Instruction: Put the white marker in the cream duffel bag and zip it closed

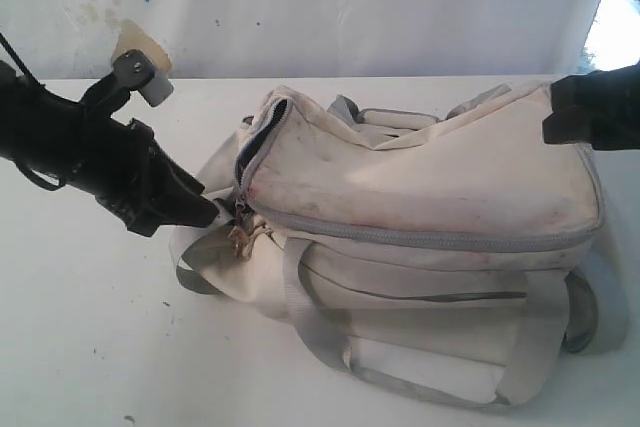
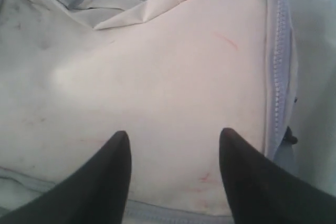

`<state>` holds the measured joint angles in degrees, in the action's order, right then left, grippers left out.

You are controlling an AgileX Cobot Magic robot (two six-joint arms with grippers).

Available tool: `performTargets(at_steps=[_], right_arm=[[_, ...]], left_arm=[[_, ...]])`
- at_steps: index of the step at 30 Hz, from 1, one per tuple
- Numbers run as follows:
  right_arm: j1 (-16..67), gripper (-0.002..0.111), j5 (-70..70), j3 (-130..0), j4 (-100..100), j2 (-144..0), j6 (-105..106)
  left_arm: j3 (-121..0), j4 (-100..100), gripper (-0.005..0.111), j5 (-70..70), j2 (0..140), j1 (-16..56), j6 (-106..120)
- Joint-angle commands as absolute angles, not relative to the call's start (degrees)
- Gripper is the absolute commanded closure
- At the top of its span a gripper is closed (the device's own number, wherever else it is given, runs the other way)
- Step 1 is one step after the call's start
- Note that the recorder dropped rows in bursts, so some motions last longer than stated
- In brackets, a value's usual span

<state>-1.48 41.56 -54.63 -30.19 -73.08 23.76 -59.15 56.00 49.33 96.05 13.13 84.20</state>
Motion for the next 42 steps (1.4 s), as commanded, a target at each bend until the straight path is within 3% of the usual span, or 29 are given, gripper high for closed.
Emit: performTargets(at_steps=[1, 19, 22, 27, 33, 42], right_arm=[[-1.7, 0.059, 46.3, -54.9, -37.2, -72.6, 30.8], [-1.7, 0.059, 52.2, -54.8, -42.1, -72.6, 34.5], [-1.7, 0.059, 52.4, -54.8, -42.2, -72.6, 34.8], [-1.7, 0.059, 53.1, -54.8, -44.1, -72.6, 36.6], [-0.8, 0.059, 53.9, -54.8, -45.4, -72.7, 38.4], [8.1, 0.059, 47.8, -54.8, -45.2, -73.0, 41.8]], left_arm=[[-56.1, 66.6, 0.054, 45.8, 95.4, 13.4, 94.3], [-55.3, 84.2, 0.053, 40.1, 105.2, 16.8, 106.7], [-55.3, 81.4, 0.066, 39.8, 105.8, 16.8, 106.7], [-55.5, 75.1, 0.107, 41.8, 105.9, 16.8, 105.8], [-59.5, 61.6, 0.107, 45.8, 105.5, 16.8, 90.4], [-67.3, 52.6, 0.107, 55.5, 101.4, 16.8, 77.2]])
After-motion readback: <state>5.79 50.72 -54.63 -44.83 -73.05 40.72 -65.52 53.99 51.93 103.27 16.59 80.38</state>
